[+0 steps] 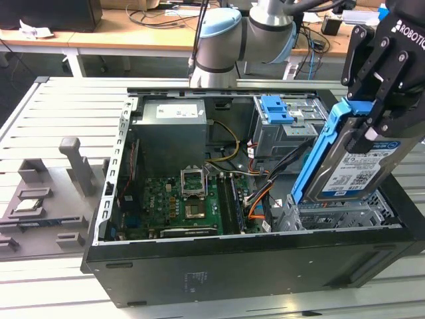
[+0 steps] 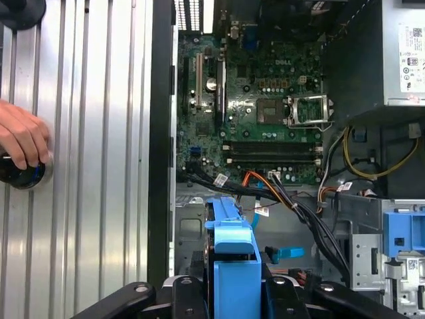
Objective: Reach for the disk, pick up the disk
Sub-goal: 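Pick up the disk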
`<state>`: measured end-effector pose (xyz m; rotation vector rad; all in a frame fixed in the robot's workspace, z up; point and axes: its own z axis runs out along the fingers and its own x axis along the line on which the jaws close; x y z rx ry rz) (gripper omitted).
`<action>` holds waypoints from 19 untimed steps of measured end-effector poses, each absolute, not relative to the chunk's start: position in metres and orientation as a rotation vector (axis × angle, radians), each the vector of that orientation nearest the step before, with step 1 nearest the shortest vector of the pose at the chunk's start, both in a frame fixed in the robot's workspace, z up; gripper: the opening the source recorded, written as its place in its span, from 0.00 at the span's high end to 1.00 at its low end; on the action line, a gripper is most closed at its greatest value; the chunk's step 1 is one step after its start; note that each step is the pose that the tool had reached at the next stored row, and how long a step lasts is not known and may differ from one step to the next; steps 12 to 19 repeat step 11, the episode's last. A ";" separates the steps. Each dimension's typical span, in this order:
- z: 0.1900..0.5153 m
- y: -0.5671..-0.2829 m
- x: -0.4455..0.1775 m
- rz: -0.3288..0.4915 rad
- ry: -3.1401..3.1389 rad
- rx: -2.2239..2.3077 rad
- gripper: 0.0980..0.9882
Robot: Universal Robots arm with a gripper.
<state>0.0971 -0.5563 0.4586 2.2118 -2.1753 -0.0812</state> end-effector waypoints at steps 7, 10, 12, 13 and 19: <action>0.454 -0.550 0.104 -0.081 -2.175 2.211 0.70; 0.454 -0.550 0.104 -0.081 -2.175 2.212 0.70; 0.454 -0.550 0.104 -0.082 -2.175 2.212 0.70; 0.454 -0.550 0.104 -0.082 -2.175 2.212 0.70; 0.454 -0.550 0.104 -0.082 -2.175 2.212 0.70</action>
